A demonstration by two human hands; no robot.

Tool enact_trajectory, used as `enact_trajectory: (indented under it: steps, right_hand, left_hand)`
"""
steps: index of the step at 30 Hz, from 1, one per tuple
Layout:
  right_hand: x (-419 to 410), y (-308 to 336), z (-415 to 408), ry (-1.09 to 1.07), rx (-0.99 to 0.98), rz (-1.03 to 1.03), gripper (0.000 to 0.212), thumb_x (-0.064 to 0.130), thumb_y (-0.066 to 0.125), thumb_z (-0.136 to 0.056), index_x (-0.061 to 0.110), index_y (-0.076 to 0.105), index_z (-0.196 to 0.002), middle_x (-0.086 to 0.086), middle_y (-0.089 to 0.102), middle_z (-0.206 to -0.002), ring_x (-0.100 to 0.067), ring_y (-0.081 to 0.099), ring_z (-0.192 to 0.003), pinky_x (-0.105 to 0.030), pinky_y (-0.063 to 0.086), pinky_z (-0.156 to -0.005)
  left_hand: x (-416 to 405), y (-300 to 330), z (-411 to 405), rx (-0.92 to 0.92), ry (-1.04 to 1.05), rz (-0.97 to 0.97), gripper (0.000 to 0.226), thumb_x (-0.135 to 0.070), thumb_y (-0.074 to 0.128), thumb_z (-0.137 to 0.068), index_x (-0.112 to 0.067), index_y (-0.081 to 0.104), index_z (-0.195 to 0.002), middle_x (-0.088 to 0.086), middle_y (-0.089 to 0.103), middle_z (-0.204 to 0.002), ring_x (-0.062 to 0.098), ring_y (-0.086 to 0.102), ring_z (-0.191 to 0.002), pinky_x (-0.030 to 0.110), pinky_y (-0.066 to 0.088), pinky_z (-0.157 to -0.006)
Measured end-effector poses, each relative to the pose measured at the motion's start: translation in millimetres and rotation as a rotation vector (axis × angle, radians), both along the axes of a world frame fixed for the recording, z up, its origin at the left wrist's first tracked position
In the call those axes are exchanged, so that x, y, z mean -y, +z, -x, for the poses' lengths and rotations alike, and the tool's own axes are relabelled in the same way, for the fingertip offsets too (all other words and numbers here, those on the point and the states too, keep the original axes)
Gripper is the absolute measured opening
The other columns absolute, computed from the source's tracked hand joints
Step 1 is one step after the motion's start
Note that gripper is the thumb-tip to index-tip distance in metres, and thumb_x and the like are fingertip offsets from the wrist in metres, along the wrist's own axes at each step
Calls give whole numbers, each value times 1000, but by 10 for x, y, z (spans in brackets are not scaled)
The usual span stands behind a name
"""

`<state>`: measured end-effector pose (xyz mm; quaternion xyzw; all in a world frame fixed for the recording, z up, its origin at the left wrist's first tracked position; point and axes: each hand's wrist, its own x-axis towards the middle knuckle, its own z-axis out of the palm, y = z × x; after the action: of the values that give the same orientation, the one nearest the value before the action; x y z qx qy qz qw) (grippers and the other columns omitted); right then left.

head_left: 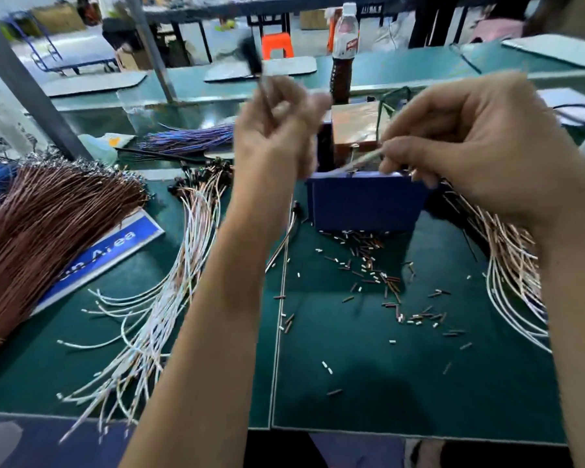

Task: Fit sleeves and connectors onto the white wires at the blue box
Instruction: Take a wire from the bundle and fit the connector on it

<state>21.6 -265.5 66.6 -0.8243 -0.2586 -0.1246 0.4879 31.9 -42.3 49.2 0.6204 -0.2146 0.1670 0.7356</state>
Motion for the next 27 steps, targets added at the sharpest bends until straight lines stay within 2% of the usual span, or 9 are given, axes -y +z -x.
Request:
enact_trajectory:
  steps: [3, 5, 7, 9, 12, 15, 18, 23, 27]
  right_hand:
    - [138, -193, -15, 47, -112, 39, 9, 21, 81, -87, 16, 74, -89, -4, 79, -77, -21, 59, -49, -23, 49, -47]
    - [184, -335, -17, 35, -155, 44, 8, 20, 78, -88, 15, 72, -88, -6, 78, -75, -23, 60, -51, -23, 49, -47]
    - [208, -468, -12, 7, -175, 50, 9, 17, 78, -90, 13, 70, -88, -6, 78, -75, -30, 60, -51, -26, 49, -46]
    - [232, -585, -5, -19, -187, 41, 10, 14, 78, -92, 11, 70, -87, -4, 78, -73, -28, 59, -50, -27, 49, -46]
    - [273, -721, 26, -27, -203, 17, 8, 13, 82, -88, 12, 74, -89, 0, 78, -74, -9, 62, -51, -26, 54, -51]
    - [294, -839, 48, -12, -196, -5, 13, 10, 85, -84, 14, 79, -95, 2, 80, -81, -6, 70, -61, -23, 59, -61]
    - [253, -941, 36, -59, -131, -29, 12, 9, 85, -84, 16, 81, -94, 6, 79, -78, -13, 69, -55, -22, 58, -60]
    - [209, -1056, 37, -115, -21, -41, 10, 14, 84, -87, 21, 82, -92, 12, 73, -69, -13, 65, -51, -21, 54, -57]
    - [202, -1098, 51, -88, 10, -96, 5, 11, 82, -87, 13, 81, -92, 3, 75, -87, -17, 67, -62, -23, 54, -60]
  left_hand:
    - [266, -367, 13, 40, -28, -364, 15, -5, 72, -85, -7, 58, -88, -9, 53, -72, 12, 40, -55, 24, 33, -52]
    - [330, -536, -22, 92, -39, -501, 15, -1, 74, -84, -8, 62, -90, -19, 56, -66, 8, 35, -48, 18, 28, -48]
    - [398, -693, 17, 77, -77, -556, 14, 0, 74, -86, -9, 65, -88, -18, 62, -66, 13, 40, -48, 22, 32, -49]
    - [421, -802, -29, 0, -126, -540, 9, -1, 74, -88, -8, 68, -87, -5, 70, -69, 30, 56, -56, 34, 42, -54]
    - [391, -912, -76, -106, -162, -503, 6, -7, 71, -90, -9, 70, -85, 5, 74, -71, 27, 67, -65, 37, 50, -63]
    - [328, -990, -101, -176, -181, -499, 7, -5, 69, -94, -7, 70, -86, 2, 72, -70, 12, 65, -64, 25, 47, -64]
    - [316, -1022, -103, -221, -215, -468, 8, -4, 68, -94, -6, 69, -87, -2, 69, -67, -1, 57, -54, 10, 40, -56]
    - [317, -1024, -82, -317, -263, -386, 7, -17, 70, -88, -12, 71, -84, 0, 68, -65, 4, 44, -47, 16, 33, -48]
    - [297, -1003, -99, -365, -325, -373, 6, -20, 70, -87, -16, 72, -83, 3, 67, -66, 8, 39, -48, 19, 31, -48]
